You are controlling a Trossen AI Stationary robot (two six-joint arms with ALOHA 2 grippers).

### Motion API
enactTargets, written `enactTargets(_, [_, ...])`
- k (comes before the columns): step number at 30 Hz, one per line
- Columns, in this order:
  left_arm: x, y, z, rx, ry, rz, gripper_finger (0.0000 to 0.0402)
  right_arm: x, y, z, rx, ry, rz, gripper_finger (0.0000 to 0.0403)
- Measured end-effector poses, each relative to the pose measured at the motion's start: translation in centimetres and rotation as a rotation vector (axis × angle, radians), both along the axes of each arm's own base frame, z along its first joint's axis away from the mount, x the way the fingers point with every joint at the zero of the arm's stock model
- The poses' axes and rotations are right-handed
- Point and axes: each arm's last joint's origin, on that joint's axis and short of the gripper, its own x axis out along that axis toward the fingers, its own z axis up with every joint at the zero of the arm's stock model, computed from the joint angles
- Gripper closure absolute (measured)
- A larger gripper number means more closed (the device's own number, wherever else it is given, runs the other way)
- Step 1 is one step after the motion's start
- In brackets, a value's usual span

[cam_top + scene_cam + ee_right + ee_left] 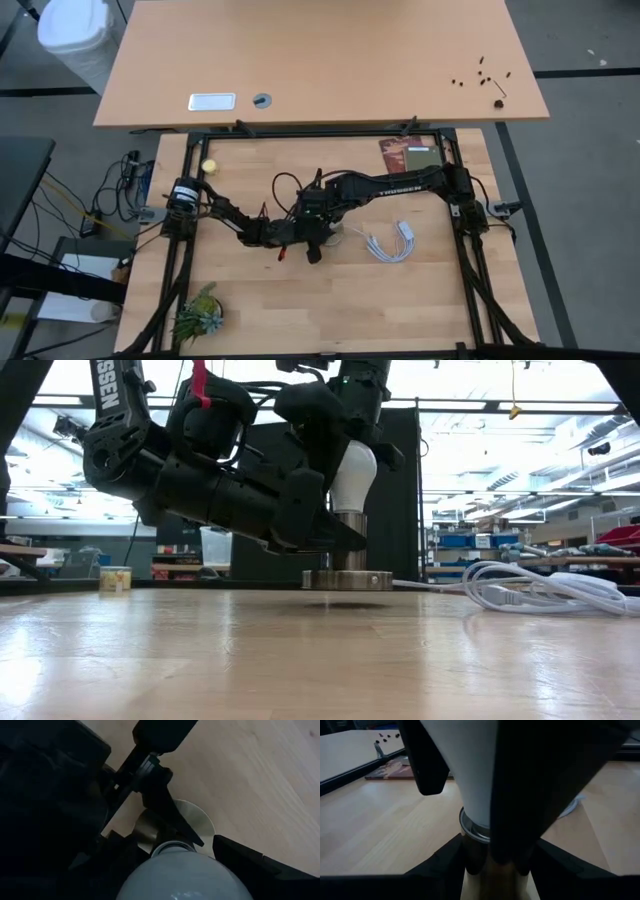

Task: Screw lightbulb
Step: Insert the lightbulb into the lamp

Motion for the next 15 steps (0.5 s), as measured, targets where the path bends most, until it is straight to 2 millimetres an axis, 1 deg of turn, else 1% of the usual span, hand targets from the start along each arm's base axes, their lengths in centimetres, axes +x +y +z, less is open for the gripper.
enactTargets(5, [0.01,0.04,0.01,0.001,-0.001,0.000,0.0210,0.02,-0.32,0.13,-0.006,-0.007,0.016,0.0124])
enactTargets(11, [0.03,0.26,0.13,-0.001,-0.011,0.003,0.0210,-0.02,-0.27,0.74,-0.022,-0.018,0.074,0.0098])
enactTargets(15, [0.00,0.24,0.16,-0.001,-0.012,0.002,0.0210,0.03,-0.12,0.80,-0.030,-0.022,0.100,0.0080])
